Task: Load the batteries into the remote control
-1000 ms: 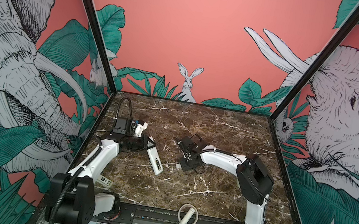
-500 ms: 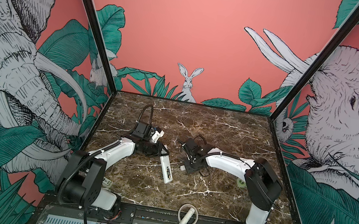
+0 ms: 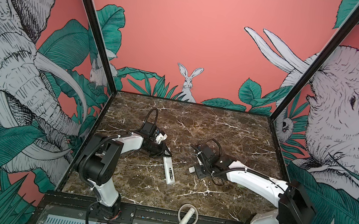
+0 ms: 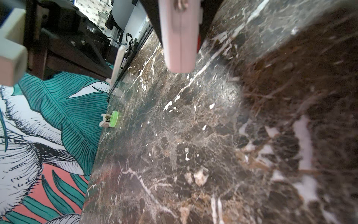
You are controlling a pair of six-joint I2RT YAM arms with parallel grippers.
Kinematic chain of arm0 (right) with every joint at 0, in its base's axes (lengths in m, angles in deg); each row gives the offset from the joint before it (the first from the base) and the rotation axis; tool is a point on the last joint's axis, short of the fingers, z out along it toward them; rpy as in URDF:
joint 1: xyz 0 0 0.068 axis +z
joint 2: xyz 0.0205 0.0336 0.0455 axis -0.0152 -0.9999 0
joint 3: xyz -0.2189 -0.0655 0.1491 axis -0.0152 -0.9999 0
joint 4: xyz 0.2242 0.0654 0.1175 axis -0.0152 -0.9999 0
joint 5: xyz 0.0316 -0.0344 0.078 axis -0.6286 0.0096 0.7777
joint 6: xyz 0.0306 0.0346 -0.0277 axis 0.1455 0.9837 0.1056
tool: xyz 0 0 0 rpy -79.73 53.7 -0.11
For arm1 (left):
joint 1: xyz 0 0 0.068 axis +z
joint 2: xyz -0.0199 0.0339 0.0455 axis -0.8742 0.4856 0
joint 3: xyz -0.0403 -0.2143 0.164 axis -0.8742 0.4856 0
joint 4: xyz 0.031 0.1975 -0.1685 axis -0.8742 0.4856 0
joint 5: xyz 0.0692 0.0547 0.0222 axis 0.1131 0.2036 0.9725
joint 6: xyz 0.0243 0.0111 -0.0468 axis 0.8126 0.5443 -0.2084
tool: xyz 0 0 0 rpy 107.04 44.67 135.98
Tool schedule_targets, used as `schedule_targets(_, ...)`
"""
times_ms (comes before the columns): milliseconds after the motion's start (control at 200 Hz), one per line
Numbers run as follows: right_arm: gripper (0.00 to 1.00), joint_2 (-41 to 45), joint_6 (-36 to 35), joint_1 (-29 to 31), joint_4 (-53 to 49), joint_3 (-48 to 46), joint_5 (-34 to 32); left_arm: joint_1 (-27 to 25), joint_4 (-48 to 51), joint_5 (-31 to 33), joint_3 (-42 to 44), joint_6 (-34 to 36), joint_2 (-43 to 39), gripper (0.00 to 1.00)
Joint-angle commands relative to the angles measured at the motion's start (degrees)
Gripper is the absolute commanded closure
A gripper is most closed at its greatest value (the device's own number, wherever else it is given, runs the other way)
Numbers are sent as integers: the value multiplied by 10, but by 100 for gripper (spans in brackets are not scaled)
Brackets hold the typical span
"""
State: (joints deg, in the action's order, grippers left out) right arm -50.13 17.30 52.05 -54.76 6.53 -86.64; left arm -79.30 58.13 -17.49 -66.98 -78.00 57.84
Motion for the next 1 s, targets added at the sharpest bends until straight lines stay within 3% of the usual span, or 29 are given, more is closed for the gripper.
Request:
schedule_targets(0, 98, 28, -22, 16, 45, -15, 3, -3, 32, 51, -14, 17, 9, 63)
schedule_targets(205, 98, 45, -30, 41, 80, -30, 0, -2, 54, 85, -12, 25, 13, 44)
schedule_targets(285, 98, 45, -29, 48, 96, -38, -3, -2, 58, 85, -11, 24, 8, 29)
schedule_targets(390, 98, 44, -24, 55, 120, -51, -1, -2, 77, 86, -15, 33, -9, 17)
schedule_targets(545, 98, 53, -22, 61, 151, -67, -7, -2, 107, 74, -11, 53, -51, 15)
schedule_targets(810, 98, 52, -16, 65, 161, -49, -22, -34, 79, -44, 20, 65, -149, 18)
schedule_targets(995, 98, 45, -2, 67, 177, -33, 0, -65, 23, -102, 25, 38, -158, 31)
